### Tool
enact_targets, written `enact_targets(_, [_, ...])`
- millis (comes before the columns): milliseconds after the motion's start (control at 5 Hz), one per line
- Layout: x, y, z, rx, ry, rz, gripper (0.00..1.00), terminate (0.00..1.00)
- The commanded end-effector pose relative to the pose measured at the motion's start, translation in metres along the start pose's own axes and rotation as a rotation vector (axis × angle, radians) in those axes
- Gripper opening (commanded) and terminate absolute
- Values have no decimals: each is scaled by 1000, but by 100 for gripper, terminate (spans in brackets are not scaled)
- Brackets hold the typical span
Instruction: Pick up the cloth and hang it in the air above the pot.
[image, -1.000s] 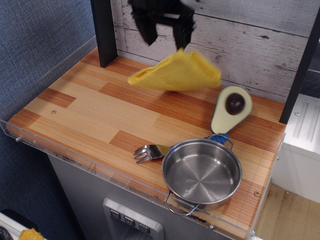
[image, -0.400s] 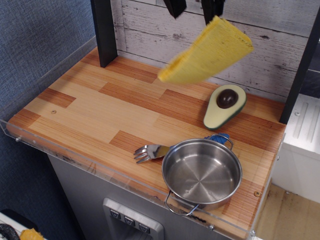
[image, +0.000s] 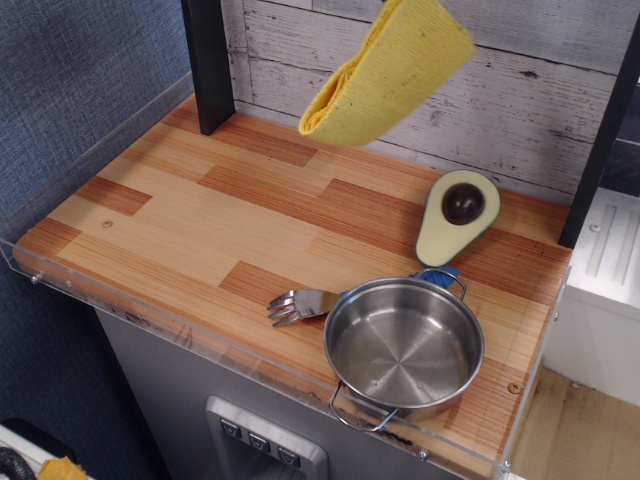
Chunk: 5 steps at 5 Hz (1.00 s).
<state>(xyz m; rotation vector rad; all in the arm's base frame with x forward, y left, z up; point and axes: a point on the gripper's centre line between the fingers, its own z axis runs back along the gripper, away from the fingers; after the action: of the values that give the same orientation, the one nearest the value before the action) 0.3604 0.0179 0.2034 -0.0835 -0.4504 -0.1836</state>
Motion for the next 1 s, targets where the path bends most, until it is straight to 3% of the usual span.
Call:
enact_targets(0, [-9, 5, 30, 4, -38, -1, 100, 0])
enact_targets(400, [-22, -3, -8, -99, 236, -6, 100, 0])
enact_targets(800, [-28, -7, -14, -60, 290, -23, 100, 0])
